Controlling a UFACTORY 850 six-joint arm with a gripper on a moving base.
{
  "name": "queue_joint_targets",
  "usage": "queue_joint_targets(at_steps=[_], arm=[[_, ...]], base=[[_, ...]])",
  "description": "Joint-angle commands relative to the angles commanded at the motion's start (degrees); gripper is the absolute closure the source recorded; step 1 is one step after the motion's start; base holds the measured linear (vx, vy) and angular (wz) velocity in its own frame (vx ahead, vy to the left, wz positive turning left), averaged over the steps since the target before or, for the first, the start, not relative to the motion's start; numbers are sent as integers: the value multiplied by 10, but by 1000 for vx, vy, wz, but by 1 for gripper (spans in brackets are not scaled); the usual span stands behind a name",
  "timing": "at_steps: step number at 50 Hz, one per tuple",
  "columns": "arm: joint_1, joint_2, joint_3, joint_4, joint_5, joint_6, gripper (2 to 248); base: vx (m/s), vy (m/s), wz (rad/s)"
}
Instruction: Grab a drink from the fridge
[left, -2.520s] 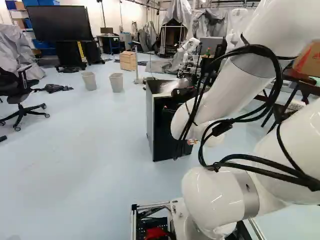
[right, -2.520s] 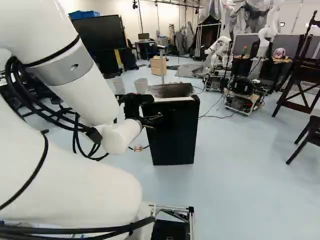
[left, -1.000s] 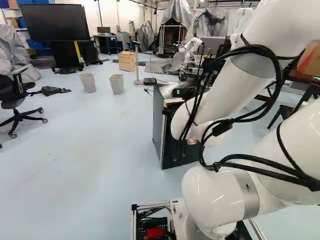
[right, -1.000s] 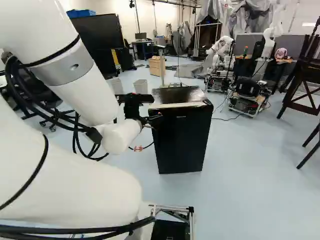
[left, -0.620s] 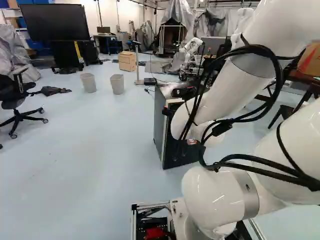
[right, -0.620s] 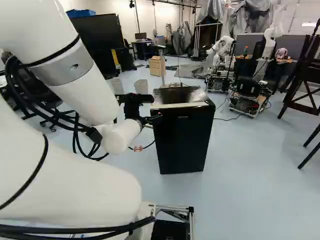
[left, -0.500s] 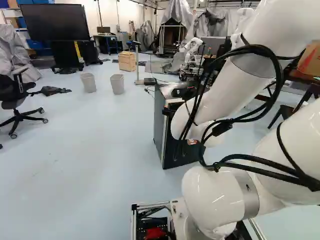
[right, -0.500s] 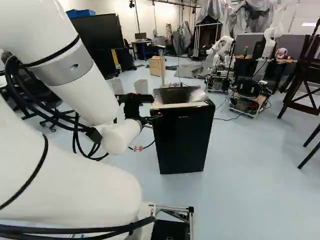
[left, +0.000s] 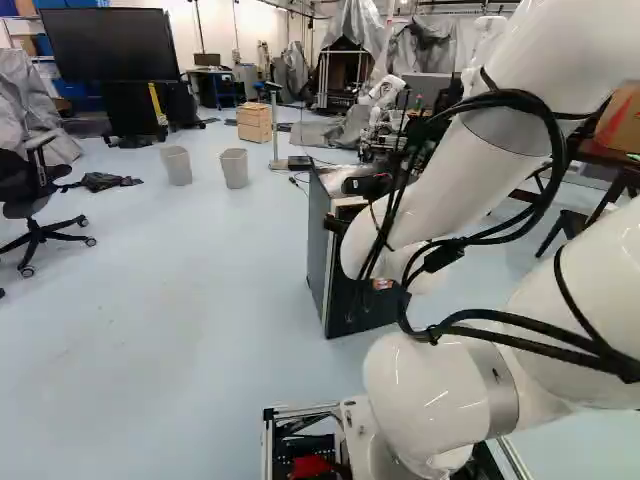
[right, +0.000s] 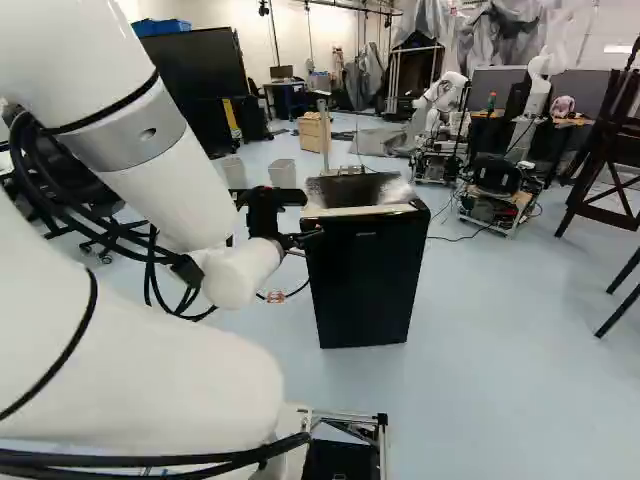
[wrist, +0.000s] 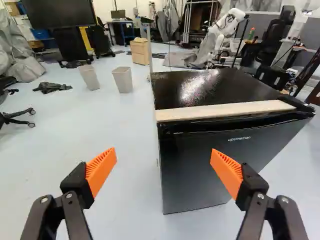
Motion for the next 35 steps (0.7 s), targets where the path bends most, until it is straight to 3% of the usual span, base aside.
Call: queue_joint_targets(at_steps=[35], arm=[[53,-10,-9,73,10,0,3]], base=[[0,0,0]])
